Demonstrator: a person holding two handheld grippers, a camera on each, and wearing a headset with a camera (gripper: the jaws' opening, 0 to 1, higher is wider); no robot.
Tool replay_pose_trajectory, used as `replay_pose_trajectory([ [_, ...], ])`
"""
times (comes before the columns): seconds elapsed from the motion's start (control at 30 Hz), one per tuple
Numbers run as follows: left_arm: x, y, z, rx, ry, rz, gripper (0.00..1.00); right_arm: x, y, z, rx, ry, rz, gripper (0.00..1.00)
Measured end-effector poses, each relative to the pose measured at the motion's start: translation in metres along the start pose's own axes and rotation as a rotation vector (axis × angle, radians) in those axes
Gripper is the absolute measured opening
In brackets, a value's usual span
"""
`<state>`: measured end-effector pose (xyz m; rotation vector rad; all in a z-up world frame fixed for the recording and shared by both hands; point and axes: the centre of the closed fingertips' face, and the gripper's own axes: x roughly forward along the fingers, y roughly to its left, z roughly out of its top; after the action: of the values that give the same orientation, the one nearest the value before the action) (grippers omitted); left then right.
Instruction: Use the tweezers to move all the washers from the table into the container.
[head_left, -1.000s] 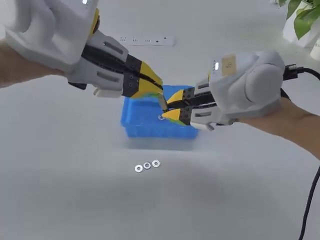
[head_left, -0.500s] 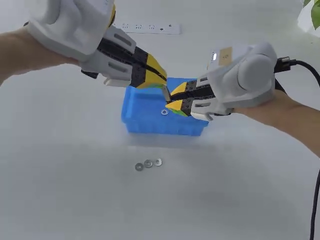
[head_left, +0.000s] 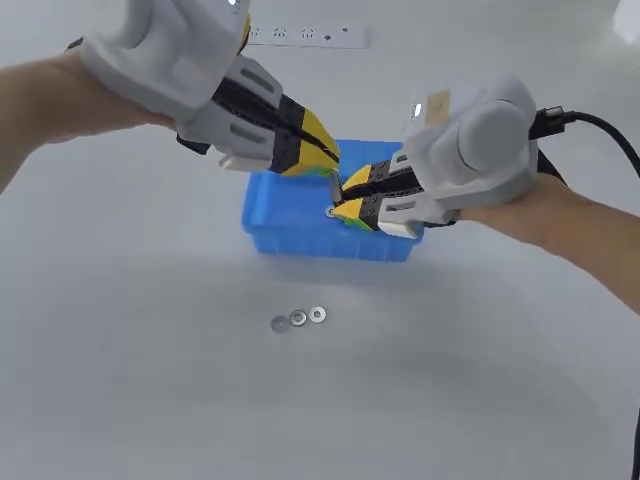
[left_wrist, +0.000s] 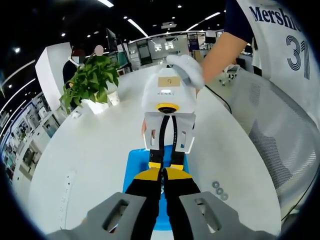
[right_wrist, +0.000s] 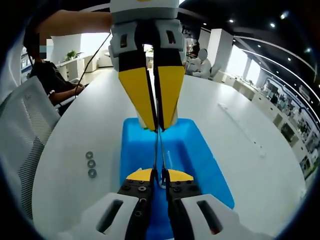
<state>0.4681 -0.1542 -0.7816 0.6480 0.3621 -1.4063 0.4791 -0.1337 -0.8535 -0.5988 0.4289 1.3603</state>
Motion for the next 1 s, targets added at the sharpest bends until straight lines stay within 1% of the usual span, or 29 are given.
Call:
replay_pose_trajectory([
  [0.13,0.001,0.002,-0.001,0.001,0.001,-0.002,0.05,0.000,0.000,-0.001,0.002,0.002,-0.004,0.10],
  [0.23,0.001,0.002,0.001,0.018,0.001,-0.004,0.05,-0.001,-0.002,0.000,-0.021,0.003,-0.017,0.11],
  [0.3,-0.002,0.004,0.002,0.016,-0.005,-0.002,0.05,-0.003,-0.002,0.003,-0.019,-0.007,-0.021,0.11],
  [0.47,-0.008,0.003,0.004,0.032,-0.002,0.005,0.05,-0.006,-0.001,0.011,-0.022,-0.016,-0.031,0.11],
  [0.5,-0.010,0.003,0.009,0.039,-0.003,0.009,0.05,-0.007,-0.001,0.013,-0.028,-0.017,-0.036,0.11],
  [0.53,-0.011,0.002,0.010,0.040,-0.003,0.010,0.05,-0.008,-0.001,0.015,-0.033,-0.019,-0.041,0.11],
  [0.6,-0.016,0.000,0.014,0.051,-0.006,0.014,0.05,-0.012,0.001,0.020,-0.041,-0.027,-0.046,0.11],
  [0.67,-0.018,-0.002,0.017,0.062,-0.003,0.015,0.05,-0.015,0.002,0.024,-0.048,-0.030,-0.052,0.12],
  [0.73,-0.022,-0.005,0.021,0.070,-0.004,0.017,0.05,-0.018,0.005,0.028,-0.044,-0.039,-0.049,0.12],
  [0.8,-0.025,-0.010,0.024,0.078,-0.004,0.019,0.05,-0.022,0.008,0.032,-0.059,-0.040,-0.059,0.12],
  [0.9,-0.029,-0.017,0.032,0.086,-0.007,0.025,0.05,-0.027,0.013,0.039,-0.063,-0.052,-0.061,0.12],
  [1.0,-0.032,-0.022,0.035,0.094,-0.004,0.029,0.05,-0.031,0.018,0.042,-0.077,-0.052,-0.064,0.12],
])
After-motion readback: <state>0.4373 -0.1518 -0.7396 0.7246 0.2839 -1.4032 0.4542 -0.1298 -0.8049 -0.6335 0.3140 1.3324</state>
